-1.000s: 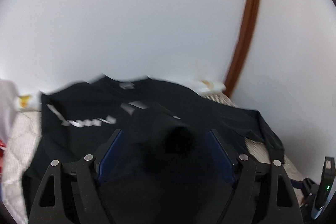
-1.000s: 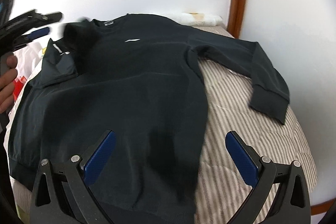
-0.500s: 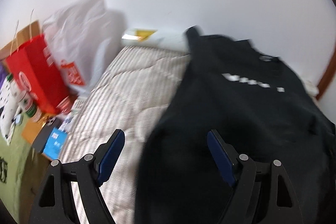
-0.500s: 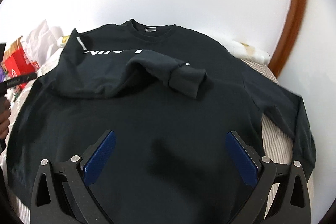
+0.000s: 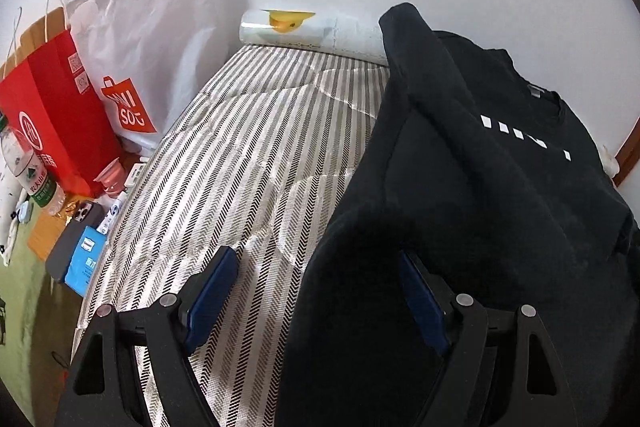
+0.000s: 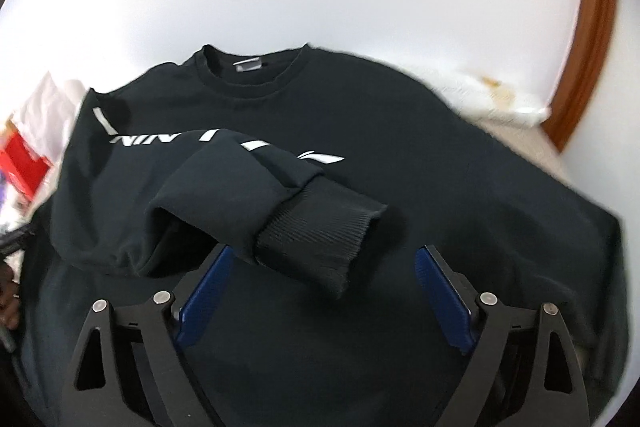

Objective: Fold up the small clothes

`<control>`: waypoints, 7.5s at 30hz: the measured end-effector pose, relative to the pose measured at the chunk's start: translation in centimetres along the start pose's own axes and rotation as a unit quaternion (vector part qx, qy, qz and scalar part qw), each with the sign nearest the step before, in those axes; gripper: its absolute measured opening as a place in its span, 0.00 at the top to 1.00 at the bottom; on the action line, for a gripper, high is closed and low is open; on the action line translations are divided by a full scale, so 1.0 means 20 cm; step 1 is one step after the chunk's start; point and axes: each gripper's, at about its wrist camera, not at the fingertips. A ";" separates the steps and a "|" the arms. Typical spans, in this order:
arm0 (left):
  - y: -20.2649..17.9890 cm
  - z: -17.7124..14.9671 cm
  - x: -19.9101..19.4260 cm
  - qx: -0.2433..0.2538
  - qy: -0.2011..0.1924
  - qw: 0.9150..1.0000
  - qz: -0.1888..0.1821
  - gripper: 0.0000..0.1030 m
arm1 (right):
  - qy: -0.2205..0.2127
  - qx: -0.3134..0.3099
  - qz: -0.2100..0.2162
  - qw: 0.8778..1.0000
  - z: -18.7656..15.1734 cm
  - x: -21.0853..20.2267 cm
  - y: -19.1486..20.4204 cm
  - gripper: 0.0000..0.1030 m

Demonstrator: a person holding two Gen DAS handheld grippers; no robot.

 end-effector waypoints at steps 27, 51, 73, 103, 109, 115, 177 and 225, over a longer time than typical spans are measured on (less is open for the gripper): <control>-0.03 0.00 0.02 0.016 0.000 1.000 0.011 0.19 | -0.059 -0.056 0.106 0.991 0.08 -0.12 -0.14 0.93; 0.05 0.00 -0.01 -0.019 -0.014 1.000 -0.001 0.19 | 0.022 -0.031 -0.002 0.999 0.00 0.05 -0.12 0.63; -0.06 0.04 -0.01 0.070 -0.058 0.996 0.006 0.33 | 0.017 -0.161 0.099 0.982 0.43 0.55 0.88 0.38; 0.00 0.05 0.06 0.039 -0.023 0.998 -0.037 0.30 | 0.003 -0.011 -0.086 0.996 -0.04 0.14 -0.13 0.95; 0.01 0.05 0.05 0.040 -0.028 0.998 -0.038 0.29 | 0.034 0.001 -0.107 0.994 -0.12 0.22 -0.21 0.86; -0.02 0.04 -0.01 0.054 -0.052 0.996 -0.046 0.30 | 0.030 -0.038 -0.148 0.988 -0.01 0.13 -0.04 0.64; -0.01 0.04 0.06 0.063 -0.026 0.997 -0.035 0.26 | -0.039 -0.025 -0.090 0.995 -0.07 -0.08 -0.18 0.76; 0.07 0.06 -0.03 0.027 -0.077 0.994 -0.069 0.92 | -0.015 -0.145 0.204 0.968 0.82 1.26 1.43 0.93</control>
Point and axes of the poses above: each gripper's, at about its wrist camera, not at the fingertips, and x roughly the way its jaws point, y to its left, z to its top, and after that the axes turned 13 degrees about z, right-handed
